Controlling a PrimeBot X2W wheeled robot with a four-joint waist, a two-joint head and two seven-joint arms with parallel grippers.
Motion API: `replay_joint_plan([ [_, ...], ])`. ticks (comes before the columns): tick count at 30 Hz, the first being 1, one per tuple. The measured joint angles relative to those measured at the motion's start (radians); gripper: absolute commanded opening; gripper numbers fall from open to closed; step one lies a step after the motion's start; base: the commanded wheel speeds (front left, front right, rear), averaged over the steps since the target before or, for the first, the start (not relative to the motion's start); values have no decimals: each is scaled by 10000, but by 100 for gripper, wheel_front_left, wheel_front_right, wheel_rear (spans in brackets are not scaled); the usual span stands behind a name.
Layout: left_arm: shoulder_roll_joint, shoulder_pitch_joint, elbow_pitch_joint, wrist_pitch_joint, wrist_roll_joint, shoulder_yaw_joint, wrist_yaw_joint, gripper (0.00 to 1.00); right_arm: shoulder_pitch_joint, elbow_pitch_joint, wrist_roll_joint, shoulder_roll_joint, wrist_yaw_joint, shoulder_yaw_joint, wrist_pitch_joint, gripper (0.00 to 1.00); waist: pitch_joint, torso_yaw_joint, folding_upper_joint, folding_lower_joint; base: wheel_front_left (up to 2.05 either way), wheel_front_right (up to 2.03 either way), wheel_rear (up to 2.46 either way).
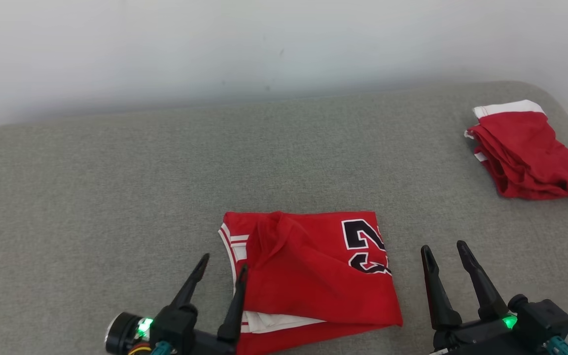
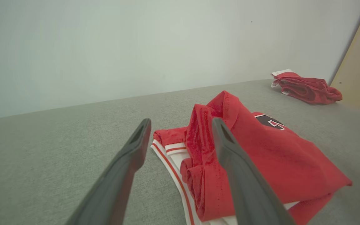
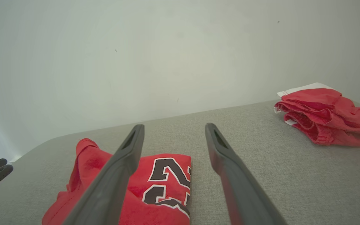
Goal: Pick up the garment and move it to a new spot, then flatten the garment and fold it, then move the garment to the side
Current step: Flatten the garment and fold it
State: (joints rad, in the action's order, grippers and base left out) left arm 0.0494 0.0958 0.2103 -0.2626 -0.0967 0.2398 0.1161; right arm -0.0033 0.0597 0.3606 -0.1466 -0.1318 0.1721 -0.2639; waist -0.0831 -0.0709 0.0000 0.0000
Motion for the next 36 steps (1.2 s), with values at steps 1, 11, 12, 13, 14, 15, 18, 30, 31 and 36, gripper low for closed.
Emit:
replay_joint_plan([
  [1,2,207,221,0,-2,155,50,100,-25,19,4,-10,0,21,-2,100,-34,-56,0,0,0,0,0],
  [11,320,1636,2297,0,-127,1218,130,100,-378,163,117,-119,0,105,-2,100,-374,-761,0,0,0,0,0],
  [12,343,1722,2416,0,-174,1246,130,100,-383,167,146,-125,0,105,0,100,-403,-834,0,0,0,0,0],
  [13,376,1808,2579,0,-228,1256,130,100,-385,180,165,-127,0,111,0,100,-431,-903,1,0,0,0,0],
  [14,416,1893,2754,0,-267,1298,132,100,-397,186,165,-130,0,125,0,100,-457,-972,1,0,0,0,0],
  [15,464,1964,2938,0,-278,1335,132,100,-411,192,165,-130,0,146,0,100,-481,-1036,1,0,0,0,0],
  [18,512,2159,3547,2,-437,1406,132,89,-433,205,167,-140,0,146,0,100,-538,-1200,1,0,0,0,0],
  [30,596,1661,2219,0,-995,1689,132,0,-219,217,167,-171,0,-56,-2,100,-266,-953,1,0,0,0,0],
  [31,621,1479,1965,0,-1009,1708,132,0,-161,219,167,-176,0,-79,0,100,-227,-879,0,0,0,0,0],
  [36,761,574,1016,0,-1275,1942,134,0,-79,226,173,-242,0,-222,0,100,-60,-454,0,0,0,0,0],
])
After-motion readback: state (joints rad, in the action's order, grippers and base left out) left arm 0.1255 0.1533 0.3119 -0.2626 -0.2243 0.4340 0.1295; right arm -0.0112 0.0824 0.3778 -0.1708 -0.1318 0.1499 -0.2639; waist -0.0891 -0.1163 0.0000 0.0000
